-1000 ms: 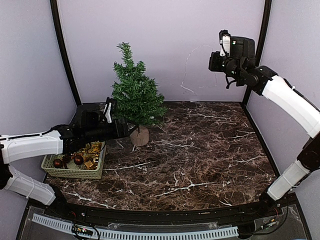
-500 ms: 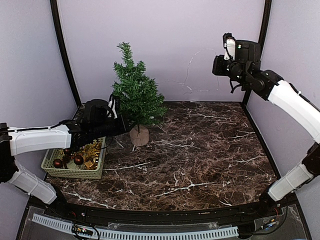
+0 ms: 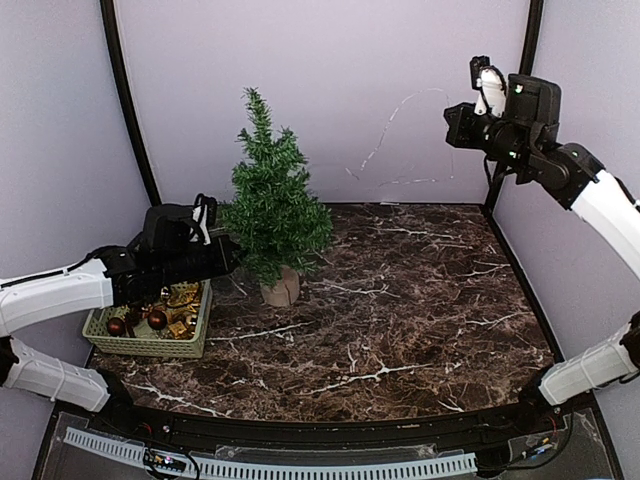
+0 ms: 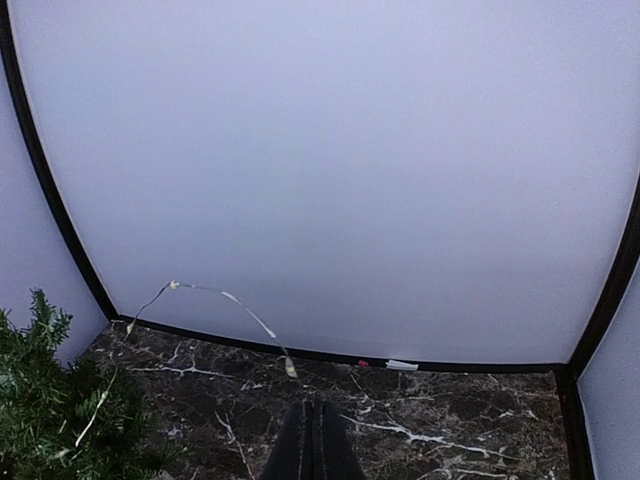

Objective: Decorate the small christmas tree

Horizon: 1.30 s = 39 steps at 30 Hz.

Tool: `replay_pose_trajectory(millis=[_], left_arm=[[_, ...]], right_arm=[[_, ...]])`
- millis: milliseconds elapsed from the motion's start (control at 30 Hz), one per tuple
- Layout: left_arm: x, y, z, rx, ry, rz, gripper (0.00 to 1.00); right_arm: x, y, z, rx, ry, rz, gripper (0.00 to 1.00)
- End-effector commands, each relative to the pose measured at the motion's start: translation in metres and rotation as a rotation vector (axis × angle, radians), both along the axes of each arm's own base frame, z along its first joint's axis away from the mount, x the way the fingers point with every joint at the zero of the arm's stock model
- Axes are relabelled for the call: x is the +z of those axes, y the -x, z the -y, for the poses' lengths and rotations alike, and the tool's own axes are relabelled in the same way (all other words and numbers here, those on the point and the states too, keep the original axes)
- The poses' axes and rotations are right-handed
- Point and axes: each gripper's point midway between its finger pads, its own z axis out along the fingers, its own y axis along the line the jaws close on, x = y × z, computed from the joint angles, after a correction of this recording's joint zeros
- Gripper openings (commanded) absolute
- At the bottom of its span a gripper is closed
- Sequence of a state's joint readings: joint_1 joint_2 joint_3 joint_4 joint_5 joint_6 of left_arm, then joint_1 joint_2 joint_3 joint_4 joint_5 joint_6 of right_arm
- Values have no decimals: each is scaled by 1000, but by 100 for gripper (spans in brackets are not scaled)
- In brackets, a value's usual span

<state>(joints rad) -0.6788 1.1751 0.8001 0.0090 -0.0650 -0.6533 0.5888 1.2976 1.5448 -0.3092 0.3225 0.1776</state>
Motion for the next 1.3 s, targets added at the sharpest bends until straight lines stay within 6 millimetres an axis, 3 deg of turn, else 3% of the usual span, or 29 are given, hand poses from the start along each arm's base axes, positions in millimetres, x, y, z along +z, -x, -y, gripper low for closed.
replay_pose_trajectory(millis=[0,167,300,667,800,1067,1200,1267], left_arm=[[-1,3,-22,-2,-40,34,0],[7,-2,-24,-102,-41,127,0],[11,-6,-24,-173,-35,179,0],[8,-19,-34,-269,-65,280,0],[7,-26,-34,-288,-77,298,0],[10,-47,-36,-301,-93,349,0],[14,-56,-36,-291,-96,367,1],[16,-58,-37,-277,-94,366,8]], right_arm=[[10,25,-15,161,-18,12,0],[13,47,-31,308,-43,19,0],[4,54,-29,322,-55,9,0],[-48,23,42,-141,1,-103,0],[-69,11,54,-230,34,-143,0],[-122,-19,60,-277,57,-252,0],[-159,-26,40,-176,13,-328,0],[-183,-25,22,-89,-20,-380,0]])
